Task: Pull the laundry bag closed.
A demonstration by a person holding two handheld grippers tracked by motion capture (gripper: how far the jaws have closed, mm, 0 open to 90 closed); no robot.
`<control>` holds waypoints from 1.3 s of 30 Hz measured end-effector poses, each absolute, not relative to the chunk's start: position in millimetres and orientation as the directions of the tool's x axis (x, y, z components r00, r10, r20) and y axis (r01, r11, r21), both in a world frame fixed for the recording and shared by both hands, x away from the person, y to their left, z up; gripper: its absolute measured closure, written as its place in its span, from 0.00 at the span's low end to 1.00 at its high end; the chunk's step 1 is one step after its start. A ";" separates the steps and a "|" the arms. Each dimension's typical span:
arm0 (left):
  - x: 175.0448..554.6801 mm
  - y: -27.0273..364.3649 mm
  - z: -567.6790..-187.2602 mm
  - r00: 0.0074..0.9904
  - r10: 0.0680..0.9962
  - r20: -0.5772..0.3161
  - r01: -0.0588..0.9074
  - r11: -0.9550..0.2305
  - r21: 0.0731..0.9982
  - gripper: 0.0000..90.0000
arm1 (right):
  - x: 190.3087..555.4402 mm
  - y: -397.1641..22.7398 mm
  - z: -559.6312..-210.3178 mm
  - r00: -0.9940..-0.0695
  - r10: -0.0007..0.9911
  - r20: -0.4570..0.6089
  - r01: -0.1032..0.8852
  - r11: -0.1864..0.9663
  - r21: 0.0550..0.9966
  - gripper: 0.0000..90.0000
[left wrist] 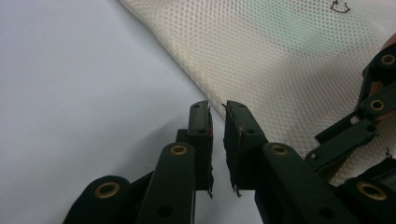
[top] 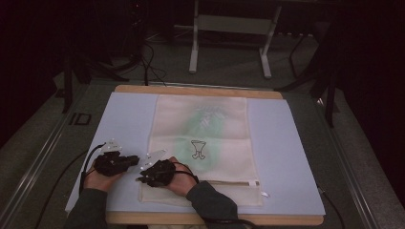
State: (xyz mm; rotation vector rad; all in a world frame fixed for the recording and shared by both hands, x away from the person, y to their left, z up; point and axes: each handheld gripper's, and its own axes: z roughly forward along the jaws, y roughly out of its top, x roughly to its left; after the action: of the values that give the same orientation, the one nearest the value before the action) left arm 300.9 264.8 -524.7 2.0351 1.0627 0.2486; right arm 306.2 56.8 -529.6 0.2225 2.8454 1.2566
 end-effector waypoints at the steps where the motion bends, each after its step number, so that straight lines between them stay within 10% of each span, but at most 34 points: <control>1: 300.9 264.8 -524.7 0.626 0.758 -0.181 0.599 -0.319 0.735 0.90 | 306.8 57.4 -530.0 -0.990 0.139 0.040 0.123 0.667 0.735 0.84; 39: 300.5 267.8 -523.2 0.621 0.761 -0.188 0.597 -0.304 0.743 0.90 | 308.5 70.5 -524.3 -0.984 0.161 0.071 0.158 0.632 0.759 0.90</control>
State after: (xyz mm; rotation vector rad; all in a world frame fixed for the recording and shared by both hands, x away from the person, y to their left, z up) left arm 300.5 267.8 -523.2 2.0167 1.0666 0.2510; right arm 308.5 70.5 -524.3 0.2772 2.8338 1.3180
